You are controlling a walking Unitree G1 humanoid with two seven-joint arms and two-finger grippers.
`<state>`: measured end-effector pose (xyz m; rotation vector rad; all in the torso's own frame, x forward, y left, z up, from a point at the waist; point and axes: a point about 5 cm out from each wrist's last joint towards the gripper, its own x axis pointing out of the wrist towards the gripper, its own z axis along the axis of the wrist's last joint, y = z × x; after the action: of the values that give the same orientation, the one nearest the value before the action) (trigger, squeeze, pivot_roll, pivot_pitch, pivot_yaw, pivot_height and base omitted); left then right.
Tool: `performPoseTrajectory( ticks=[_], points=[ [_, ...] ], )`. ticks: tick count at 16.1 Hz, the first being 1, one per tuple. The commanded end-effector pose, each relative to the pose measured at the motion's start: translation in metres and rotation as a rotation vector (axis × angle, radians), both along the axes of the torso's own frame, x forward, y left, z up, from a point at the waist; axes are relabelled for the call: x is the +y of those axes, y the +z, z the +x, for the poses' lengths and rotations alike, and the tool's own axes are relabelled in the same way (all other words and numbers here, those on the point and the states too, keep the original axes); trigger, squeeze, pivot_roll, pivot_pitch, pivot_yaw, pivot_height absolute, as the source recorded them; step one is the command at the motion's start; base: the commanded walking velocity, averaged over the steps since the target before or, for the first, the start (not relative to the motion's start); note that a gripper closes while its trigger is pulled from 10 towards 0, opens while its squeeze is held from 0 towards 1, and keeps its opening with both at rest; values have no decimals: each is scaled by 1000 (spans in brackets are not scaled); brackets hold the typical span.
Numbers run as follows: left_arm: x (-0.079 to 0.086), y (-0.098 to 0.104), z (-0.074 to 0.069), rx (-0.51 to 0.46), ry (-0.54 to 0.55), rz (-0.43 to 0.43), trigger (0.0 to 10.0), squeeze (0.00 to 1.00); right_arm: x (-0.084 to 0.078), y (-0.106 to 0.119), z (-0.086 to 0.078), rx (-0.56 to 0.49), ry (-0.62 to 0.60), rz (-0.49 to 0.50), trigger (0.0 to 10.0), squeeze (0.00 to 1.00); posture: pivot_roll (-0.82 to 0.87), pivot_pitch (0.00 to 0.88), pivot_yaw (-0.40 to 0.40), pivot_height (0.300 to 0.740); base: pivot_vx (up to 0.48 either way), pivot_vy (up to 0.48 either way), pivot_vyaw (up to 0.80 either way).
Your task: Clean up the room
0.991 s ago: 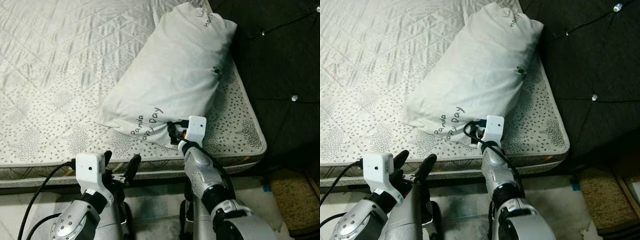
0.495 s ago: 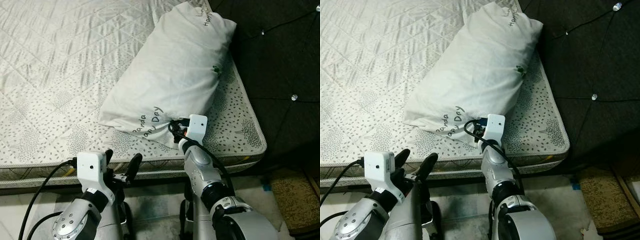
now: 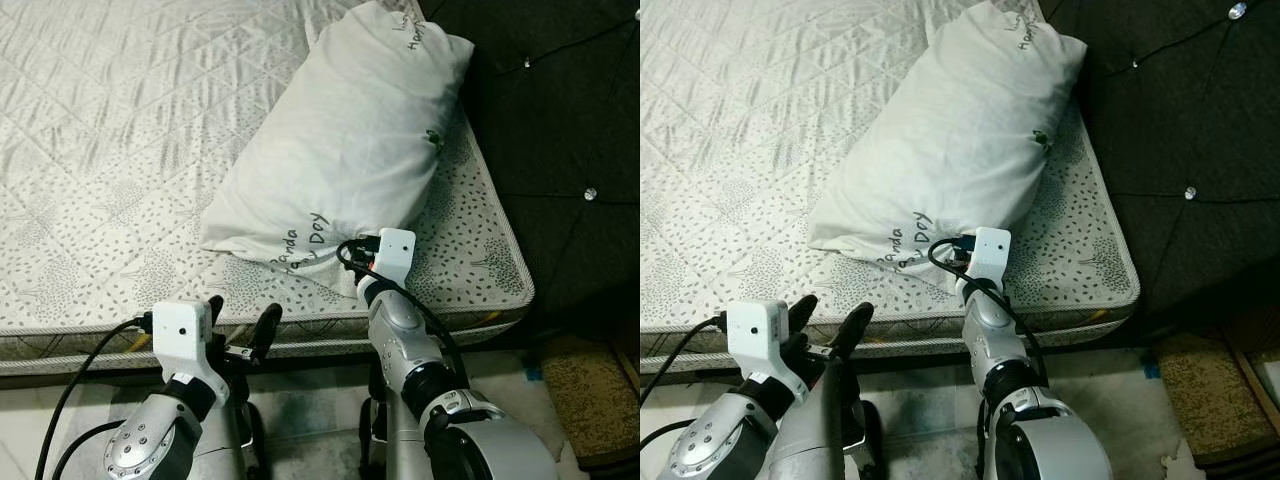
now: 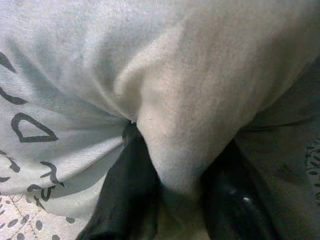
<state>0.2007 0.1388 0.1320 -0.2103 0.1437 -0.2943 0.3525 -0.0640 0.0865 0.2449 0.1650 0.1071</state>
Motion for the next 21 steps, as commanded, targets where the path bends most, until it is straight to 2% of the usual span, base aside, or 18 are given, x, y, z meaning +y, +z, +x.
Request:
performPoseTrajectory(
  ticks=[1, 4, 9, 13, 14, 16, 18, 19, 21],
  points=[
    [2, -3, -2, 18, 20, 21, 10000, 0, 29, 13, 1, -24, 58, 56, 0, 0, -1, 303, -26, 603, 0, 0, 0],
    [4, -5, -2, 22, 38, 33, 10000, 0, 15, 17, 7, -39, 35, 14, 0, 0, 3, 301, -33, 603, 0, 0, 0],
    [6, -2, 5, -2, 26, 32, 10000, 0, -16, 46, 30, -109, -22, -53, 0, 0, -4, 281, -32, 603, 0, 0, 0],
    [7, 0, 8, -16, 20, 36, 10000, 0, -51, 73, 46, -169, -83, -129, 0, 0, -4, 267, -33, 603, 0, 0, 0],
    [8, 0, 9, -17, 23, 40, 10000, 0, -65, 81, 50, -182, -109, -156, 0, 0, -4, 264, -33, 603, 0, 0, 0],
    [8, 0, 9, -19, 24, 43, 10000, 0, -77, 87, 53, -193, -130, -178, 0, 0, -3, 260, -31, 603, 0, 0, 0],
    [9, 0, 11, -22, 27, 48, 10000, 0, -107, 98, 55, -206, -178, -242, 0, 0, -9, 255, -28, 603, 0, 0, 0],
    [9, 0, 12, -23, 25, 49, 10000, 0, -116, 101, 55, -210, -192, -263, 0, 0, -12, 254, -27, 603, 0, 0, 0],
    [9, 0, 12, -24, 24, 50, 10000, 0, -128, 102, 54, -210, -210, -283, 0, 0, -19, 252, -25, 603, 0, 0, 0]
  ],
)
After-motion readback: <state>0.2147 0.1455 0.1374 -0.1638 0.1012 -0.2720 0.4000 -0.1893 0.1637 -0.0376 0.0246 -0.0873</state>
